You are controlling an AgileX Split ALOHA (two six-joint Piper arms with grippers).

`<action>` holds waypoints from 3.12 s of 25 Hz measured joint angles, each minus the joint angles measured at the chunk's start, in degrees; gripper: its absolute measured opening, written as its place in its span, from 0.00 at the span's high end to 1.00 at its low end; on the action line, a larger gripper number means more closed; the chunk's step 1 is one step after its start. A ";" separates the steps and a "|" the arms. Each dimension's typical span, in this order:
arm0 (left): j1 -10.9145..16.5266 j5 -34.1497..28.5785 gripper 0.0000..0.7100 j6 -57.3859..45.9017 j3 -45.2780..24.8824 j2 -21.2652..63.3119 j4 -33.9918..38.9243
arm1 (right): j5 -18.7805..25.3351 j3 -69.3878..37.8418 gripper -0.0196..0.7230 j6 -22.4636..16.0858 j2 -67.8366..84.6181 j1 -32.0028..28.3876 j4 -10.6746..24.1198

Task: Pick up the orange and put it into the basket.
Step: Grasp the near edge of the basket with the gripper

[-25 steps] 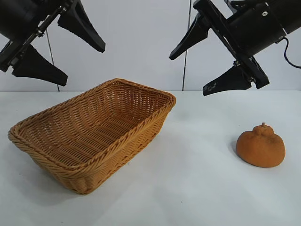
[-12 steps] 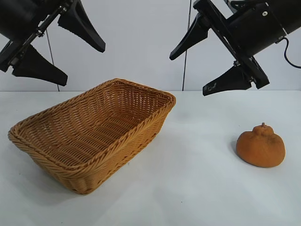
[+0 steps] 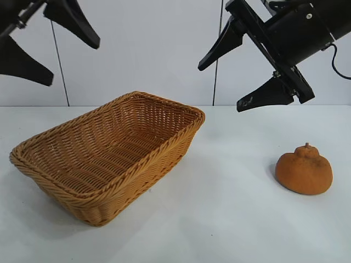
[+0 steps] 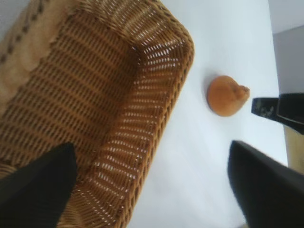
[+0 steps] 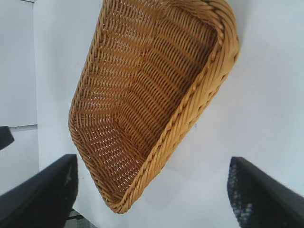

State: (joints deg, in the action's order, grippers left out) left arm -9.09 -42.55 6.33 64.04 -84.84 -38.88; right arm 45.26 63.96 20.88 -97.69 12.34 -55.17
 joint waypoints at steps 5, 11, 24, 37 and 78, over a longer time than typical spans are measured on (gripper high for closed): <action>-0.50 -5.22 0.13 -15.09 0.00 5.21 11.60 | 0.06 0.00 0.18 0.00 0.00 0.00 0.00; -7.43 -7.26 0.13 -31.74 0.00 6.43 20.92 | 0.83 0.00 0.18 0.00 0.00 0.00 0.00; -10.76 -7.71 0.13 -55.87 -0.38 -2.88 32.56 | 1.02 0.00 0.18 0.00 0.00 0.00 0.00; -10.68 3.40 0.13 -57.52 -13.17 -2.88 23.97 | 1.02 0.00 0.18 0.00 0.00 0.05 0.19; -8.90 11.84 0.89 -60.00 -9.97 -17.03 22.42 | 1.03 0.00 0.18 0.00 0.00 0.05 0.42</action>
State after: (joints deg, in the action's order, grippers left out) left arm -17.99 -30.72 -53.67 54.07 -101.87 -16.46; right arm 46.29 63.96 20.88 -97.69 12.39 -54.75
